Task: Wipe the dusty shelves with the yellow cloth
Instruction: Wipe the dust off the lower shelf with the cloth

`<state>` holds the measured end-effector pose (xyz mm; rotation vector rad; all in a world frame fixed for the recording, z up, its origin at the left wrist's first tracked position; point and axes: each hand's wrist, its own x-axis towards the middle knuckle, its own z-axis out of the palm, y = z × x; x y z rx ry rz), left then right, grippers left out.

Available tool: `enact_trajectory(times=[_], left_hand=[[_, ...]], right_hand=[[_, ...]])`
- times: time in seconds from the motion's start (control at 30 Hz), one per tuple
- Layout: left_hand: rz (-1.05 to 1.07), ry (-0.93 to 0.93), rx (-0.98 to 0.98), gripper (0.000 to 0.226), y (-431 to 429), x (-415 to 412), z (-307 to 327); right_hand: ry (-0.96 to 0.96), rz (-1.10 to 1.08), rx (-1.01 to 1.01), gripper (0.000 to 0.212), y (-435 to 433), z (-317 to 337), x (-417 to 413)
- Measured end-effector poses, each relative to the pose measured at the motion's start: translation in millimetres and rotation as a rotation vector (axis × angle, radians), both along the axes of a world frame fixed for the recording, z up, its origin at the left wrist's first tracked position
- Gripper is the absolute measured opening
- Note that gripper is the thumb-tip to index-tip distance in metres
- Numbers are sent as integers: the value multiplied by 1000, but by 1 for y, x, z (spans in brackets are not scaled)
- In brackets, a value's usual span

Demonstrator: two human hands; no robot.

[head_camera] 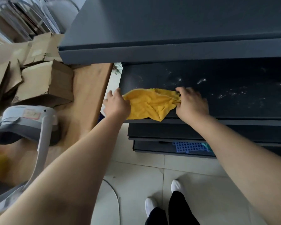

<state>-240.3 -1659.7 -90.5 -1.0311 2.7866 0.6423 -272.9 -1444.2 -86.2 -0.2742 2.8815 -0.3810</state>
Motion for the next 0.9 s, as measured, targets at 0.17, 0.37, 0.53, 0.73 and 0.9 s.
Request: enact_trajectory(times=[0.17,0.37,0.53,0.73,0.9], left_hand=[[-16,-220,59,77,45,-12,-37],[158,-322,122,108,82,-48,-59],[72,-323,43,122,85,-56,-83],[-255,-293,-57,101,56,-57,-90],[-141,-363,-75,78,56,-43,-84]], right_hand=[[0,121,32,42,1,-18,-7],[49,190,89,40,19,-40,-22],[31,166,76,42,29,-54,-35],[-10,202,-4,45,31,-63,-44],[-112,241,-81,46,19,-68,-37]])
